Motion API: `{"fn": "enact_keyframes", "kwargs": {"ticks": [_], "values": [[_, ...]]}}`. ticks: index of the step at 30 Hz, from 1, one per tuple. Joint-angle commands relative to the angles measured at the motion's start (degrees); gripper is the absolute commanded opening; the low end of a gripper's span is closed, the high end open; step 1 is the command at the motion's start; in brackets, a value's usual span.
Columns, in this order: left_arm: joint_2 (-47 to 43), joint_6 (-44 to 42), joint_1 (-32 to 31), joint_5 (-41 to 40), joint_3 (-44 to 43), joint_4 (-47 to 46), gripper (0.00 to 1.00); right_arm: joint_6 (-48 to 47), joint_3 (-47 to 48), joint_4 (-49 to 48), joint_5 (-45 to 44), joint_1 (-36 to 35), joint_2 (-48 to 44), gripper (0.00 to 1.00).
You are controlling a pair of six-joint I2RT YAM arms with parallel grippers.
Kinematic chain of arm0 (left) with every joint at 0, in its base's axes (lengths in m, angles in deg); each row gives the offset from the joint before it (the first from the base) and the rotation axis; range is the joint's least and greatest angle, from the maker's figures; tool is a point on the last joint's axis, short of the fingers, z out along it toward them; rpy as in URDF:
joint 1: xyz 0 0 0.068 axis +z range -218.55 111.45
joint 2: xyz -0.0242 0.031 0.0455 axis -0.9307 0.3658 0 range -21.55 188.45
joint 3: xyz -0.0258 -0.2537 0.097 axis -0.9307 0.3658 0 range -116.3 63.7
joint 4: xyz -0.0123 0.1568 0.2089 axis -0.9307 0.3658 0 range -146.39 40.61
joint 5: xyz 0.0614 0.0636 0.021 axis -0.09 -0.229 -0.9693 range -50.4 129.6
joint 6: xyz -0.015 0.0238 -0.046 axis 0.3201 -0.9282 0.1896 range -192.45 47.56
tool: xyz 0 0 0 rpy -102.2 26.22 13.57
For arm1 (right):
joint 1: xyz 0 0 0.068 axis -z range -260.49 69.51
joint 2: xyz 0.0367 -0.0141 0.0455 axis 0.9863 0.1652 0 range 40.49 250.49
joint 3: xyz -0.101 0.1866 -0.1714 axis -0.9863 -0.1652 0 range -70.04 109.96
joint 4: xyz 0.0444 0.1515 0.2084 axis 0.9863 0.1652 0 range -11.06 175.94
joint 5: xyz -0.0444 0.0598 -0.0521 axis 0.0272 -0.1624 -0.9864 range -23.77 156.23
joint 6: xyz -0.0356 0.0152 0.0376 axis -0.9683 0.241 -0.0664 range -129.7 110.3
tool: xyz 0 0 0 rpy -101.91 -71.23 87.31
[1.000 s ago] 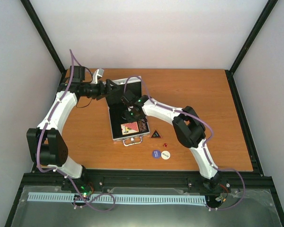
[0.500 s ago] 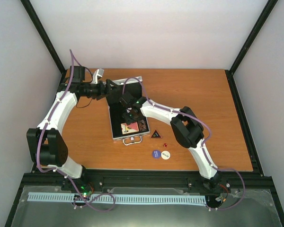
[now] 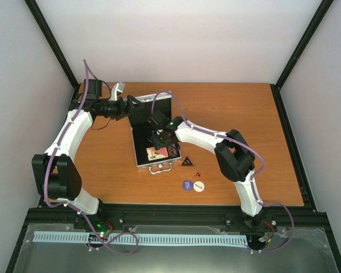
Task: Pack up texas hold em set
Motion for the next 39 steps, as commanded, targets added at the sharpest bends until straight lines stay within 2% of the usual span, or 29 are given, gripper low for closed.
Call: {"fn": "enact_keyframes", "kwargs": {"ticks": [1,4,8,13,19,30,39], "values": [[-1.38,-0.57,-0.09,0.14,-0.49,-1.03,1.0,-0.44,-3.51,-1.65,-2.38,0.46,-7.87,0.66],[-1.42,-0.74,-0.11,-0.09,-0.57,-0.92,1.0,0.31,-5.75,-0.39,-3.43,0.46,-11.46,0.66],[-1.15,-0.85,-0.1,-0.32,-0.96,-0.78,1.0,1.9,-8.82,7.5,-6.9,0.46,-14.56,0.65],[-1.19,-1.04,-0.08,-0.53,-1.27,-0.61,1.0,4.33,-22.83,10.72,-8.27,0.46,-24.15,0.62],[-1.14,-1.05,-0.13,-0.72,-1.4,-0.29,1.0,8.89,-35.43,9.86,-2.77,0.46,-30.89,0.6],[-2.32,-1.21,-0.1,-1.41,-0.52,-0.38,1.0,10.23,-40.13,6.3,0.64,0.59,-28.26,0.57],[-3.17,-1.44,-0.11,-1.7,0.08,-0.23,1.0,10.66,-42.33,3.82,2.88,3.01,-26.14,0.45]]}}
